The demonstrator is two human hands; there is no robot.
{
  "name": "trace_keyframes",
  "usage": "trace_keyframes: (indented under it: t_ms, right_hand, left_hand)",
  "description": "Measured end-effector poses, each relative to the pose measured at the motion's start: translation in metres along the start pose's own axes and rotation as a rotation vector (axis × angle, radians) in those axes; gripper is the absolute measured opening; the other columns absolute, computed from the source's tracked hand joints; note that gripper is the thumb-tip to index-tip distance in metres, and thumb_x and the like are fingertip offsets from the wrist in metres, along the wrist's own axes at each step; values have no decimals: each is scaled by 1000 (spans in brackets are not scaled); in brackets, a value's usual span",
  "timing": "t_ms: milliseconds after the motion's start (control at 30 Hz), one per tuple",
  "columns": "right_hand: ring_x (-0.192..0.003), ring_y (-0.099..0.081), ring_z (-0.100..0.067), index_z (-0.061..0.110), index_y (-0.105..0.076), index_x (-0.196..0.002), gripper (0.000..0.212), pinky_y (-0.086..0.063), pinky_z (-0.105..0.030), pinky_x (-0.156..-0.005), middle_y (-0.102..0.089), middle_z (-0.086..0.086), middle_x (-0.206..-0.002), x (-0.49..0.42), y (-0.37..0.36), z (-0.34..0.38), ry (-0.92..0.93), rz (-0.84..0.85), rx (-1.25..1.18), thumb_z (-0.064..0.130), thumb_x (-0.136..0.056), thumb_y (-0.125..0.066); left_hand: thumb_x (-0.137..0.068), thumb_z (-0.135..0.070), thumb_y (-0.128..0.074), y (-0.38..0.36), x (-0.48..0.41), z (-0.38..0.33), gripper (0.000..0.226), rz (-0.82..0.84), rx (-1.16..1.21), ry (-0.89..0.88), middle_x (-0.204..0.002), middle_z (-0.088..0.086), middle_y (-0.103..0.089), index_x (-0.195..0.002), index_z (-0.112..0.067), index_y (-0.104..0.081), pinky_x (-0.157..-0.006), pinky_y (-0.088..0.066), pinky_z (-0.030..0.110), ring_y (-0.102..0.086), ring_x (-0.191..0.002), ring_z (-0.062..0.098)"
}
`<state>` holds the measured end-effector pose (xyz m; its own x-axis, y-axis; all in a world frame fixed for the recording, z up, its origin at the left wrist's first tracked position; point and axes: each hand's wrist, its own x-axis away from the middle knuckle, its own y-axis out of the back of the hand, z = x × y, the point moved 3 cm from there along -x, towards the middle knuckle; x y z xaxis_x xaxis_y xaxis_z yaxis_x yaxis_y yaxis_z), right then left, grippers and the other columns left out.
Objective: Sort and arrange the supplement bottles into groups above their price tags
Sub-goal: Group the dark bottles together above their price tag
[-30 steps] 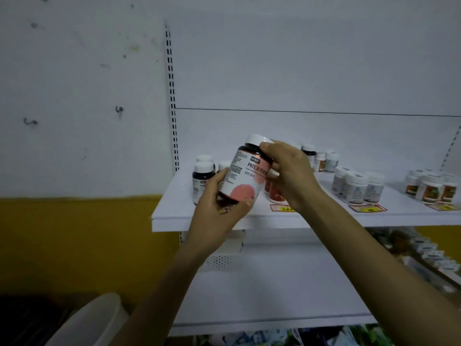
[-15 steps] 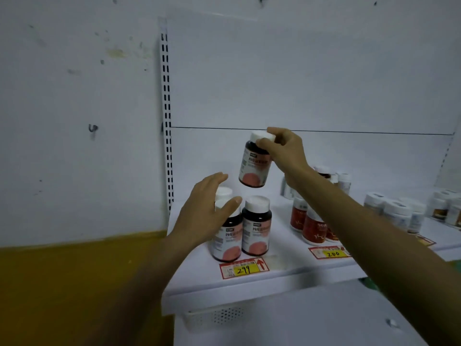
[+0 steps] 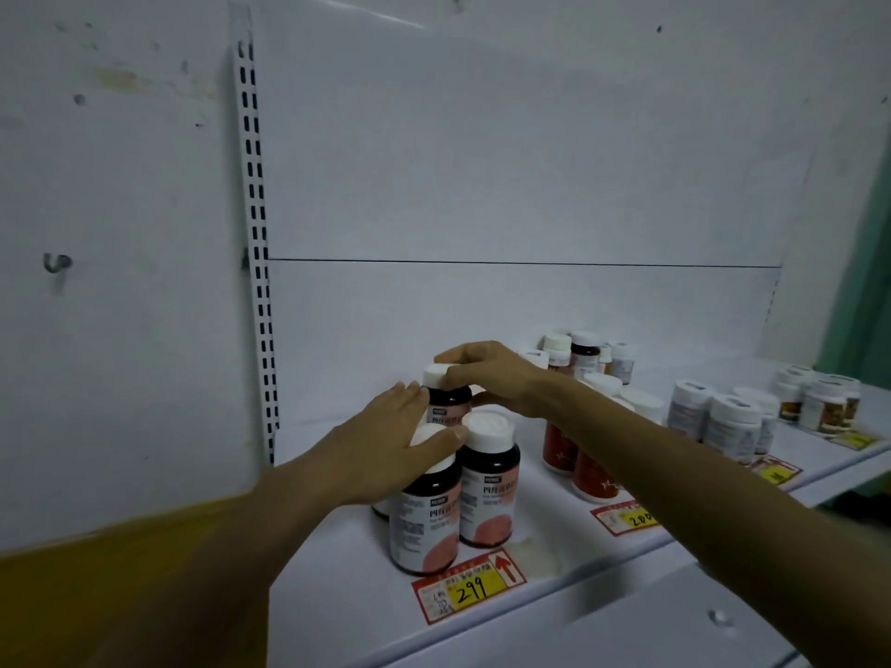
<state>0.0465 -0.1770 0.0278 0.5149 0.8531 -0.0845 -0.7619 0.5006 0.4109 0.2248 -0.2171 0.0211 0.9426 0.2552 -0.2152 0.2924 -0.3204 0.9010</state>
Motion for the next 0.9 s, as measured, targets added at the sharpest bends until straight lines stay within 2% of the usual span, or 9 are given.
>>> trace_keyframes:
  t_ms: [167, 333, 567, 633, 733, 833, 900]
  right_hand:
    - [-101, -60, -20, 12, -58, -113, 30, -49, -37, -93, -62, -9, -113, -2, -2, -7, -61, 133, 70, 4, -84, -60]
    - [-101, -60, -24, 12, -58, -113, 33, -48, -39, -92, -61, -15, -118, -4, 2, -18, -51, 183, 31, 2, -81, -60]
    - [-97, -61, -22, 12, -58, -109, 30, -51, -31, -82, -61, -12, -113, 3, 4, -25, -19, 222, -74, -3, -83, -59]
    - [-96, -61, -23, 12, -58, -108, 31, -50, -32, -83, -61, -14, -111, 5, 4, -26, -16, 230, -84, -5, -83, -57]
    - [-100, -60, -25, 15, -61, -107, 30, -48, -34, -88, -61, -14, -112, 8, 4, -26, -27, 235, -122, 2, -79, -63]
    - [-116, -57, -25, 20, -61, -109, 25, -44, -38, -104, -61, -8, -122, 13, 4, -22, -45, 191, -147, 16, -84, -65]
    - [-120, -54, -21, 23, -60, -113, 28, -40, -40, -108, -58, -4, -126, 16, 6, -17, -11, 152, -128, 22, -86, -64]
  left_hand:
    - [-93, -52, -32, 1, -2, -1, 63, 39, -25, 2, -152, 1, -27, -146, -20, -20, -110, -21, 27, -21, -140, 12]
    - [-89, -60, -29, -4, -6, 8, 77, 82, -68, 69, -159, 0, -3, -149, -18, -4, -119, -9, 34, -1, -146, 12]
    - [-92, -56, -30, -1, -7, 5, 73, 96, -72, 77, -158, 2, -11, -148, -13, -12, -115, -12, 30, -9, -145, 14]
    - [-91, -57, -30, -1, -6, 5, 76, 115, -81, 97, -159, 1, -6, -149, -14, -8, -115, -9, 29, -5, -145, 14]
    - [-91, -56, -30, 0, -5, 1, 75, 130, -93, 109, -159, 2, -8, -149, -12, -9, -115, -9, 28, -6, -145, 14]
    - [-92, -53, -31, 5, -5, -6, 72, 144, -90, 121, -156, 7, -18, -147, -10, -15, -113, -17, 29, -17, -143, 18]
    - [-91, -55, -32, 9, -6, -10, 74, 123, -87, 132, -156, 7, -18, -147, -10, -15, -113, -18, 30, -19, -142, 19]
